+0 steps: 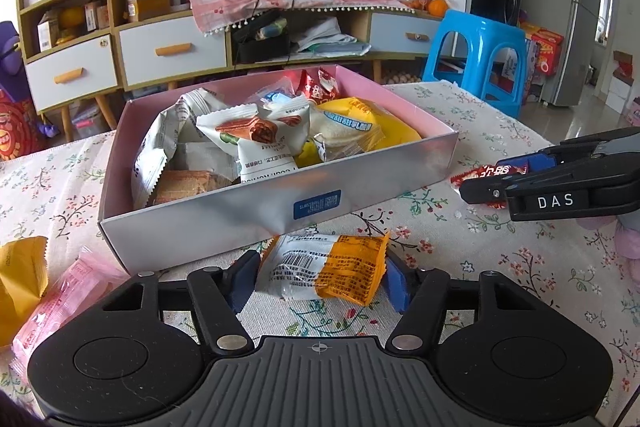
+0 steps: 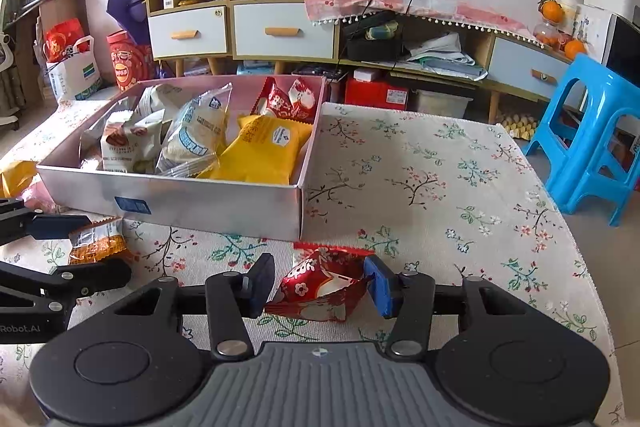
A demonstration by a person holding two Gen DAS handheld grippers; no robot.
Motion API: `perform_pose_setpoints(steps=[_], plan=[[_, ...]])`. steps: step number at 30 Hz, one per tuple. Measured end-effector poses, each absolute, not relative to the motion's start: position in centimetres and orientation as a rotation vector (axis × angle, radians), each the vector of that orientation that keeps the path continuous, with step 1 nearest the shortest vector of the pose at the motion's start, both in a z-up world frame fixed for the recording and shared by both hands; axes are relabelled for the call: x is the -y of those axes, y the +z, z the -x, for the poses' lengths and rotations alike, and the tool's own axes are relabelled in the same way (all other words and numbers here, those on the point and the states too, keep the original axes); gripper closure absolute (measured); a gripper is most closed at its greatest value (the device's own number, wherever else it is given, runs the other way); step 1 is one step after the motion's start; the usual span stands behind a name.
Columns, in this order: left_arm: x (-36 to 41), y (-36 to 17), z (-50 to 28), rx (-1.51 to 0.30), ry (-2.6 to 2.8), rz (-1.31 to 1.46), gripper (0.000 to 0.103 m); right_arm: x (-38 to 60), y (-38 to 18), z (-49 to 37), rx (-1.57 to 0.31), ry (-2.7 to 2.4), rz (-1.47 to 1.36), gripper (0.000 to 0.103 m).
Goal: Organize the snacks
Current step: 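Grasp the orange-and-white packet with the left tool while the right tool grasps the red packet, then lift the orange packet with the left tool while the right tool carries the red packet over the box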
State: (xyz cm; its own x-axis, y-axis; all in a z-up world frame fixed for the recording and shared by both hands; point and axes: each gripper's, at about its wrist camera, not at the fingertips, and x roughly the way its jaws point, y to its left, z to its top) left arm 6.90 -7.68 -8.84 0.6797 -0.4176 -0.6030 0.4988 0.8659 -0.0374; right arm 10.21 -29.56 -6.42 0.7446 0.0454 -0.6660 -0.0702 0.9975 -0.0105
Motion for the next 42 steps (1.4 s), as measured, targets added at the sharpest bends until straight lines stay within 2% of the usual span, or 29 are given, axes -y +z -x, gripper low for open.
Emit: perform_pose_setpoints(steps=[3,4,5,10,13,15,17,24,26,28,29,34,35,36,42], plan=[[7.5,-8.5,-6.8,-0.636,-0.517,-0.126,0.046,29.8,-6.2,-10.1,-0.724,0.061,0.029,0.065],[7.4,-8.5,-6.7,-0.634,-0.518,-0.122,0.049,29.8,-6.2,-10.1,-0.724,0.06,0.028,0.065],[7.3,-8.4,-6.7,-0.636,-0.519,-0.12,0.057,29.9,-6.2,-10.1,-0.724,0.059,0.027,0.065],[6.8,-8.3,-6.6,-0.649,-0.522,-0.093,0.056,30.0,-6.1,-9.9,-0.726,0.059,0.023,0.065],[6.3,-8.3,-6.8,-0.667,-0.535,-0.048,0.05,30.0,-6.1,-9.9,-0.729,0.06,0.019,0.065],[6.1,-8.3,-7.1,-0.697,-0.55,0.004,0.035,30.0,-6.1,-9.9,-0.732,0.062,0.017,0.065],[6.2,-8.3,-7.1,-0.707,-0.545,0.046,0.027,30.0,-6.1,-10.0,-0.735,0.066,0.016,0.065],[8.2,-8.6,-7.5,-0.739,-0.43,-0.067,0.027,29.5,-6.2,-10.0,-0.747,0.082,0.026,0.065],[8.3,-8.8,-7.5,-0.737,-0.415,-0.09,0.031,29.5,-6.2,-9.9,-0.751,0.088,0.031,0.065],[8.1,-8.8,-7.4,-0.727,-0.413,-0.097,0.04,29.5,-6.2,-9.7,-0.751,0.089,0.035,0.065],[8.0,-8.7,-7.4,-0.725,-0.415,-0.094,0.049,29.5,-6.2,-9.8,-0.75,0.088,0.035,0.065],[7.5,-8.3,-7.6,-0.721,-0.378,-0.087,0.074,29.6,-5.9,-9.7,-0.743,0.081,0.026,0.065],[7.4,-8.2,-7.7,-0.721,-0.371,-0.086,0.085,29.6,-5.7,-9.7,-0.74,0.082,0.026,0.064],[7.3,-8.1,-7.8,-0.727,-0.368,-0.083,0.091,29.6,-5.6,-9.7,-0.737,0.083,0.027,0.064],[6.4,-7.7,-7.8,-0.719,-0.363,-0.055,0.093,29.4,-5.1,-9.4,-0.724,0.089,0.026,0.064]])
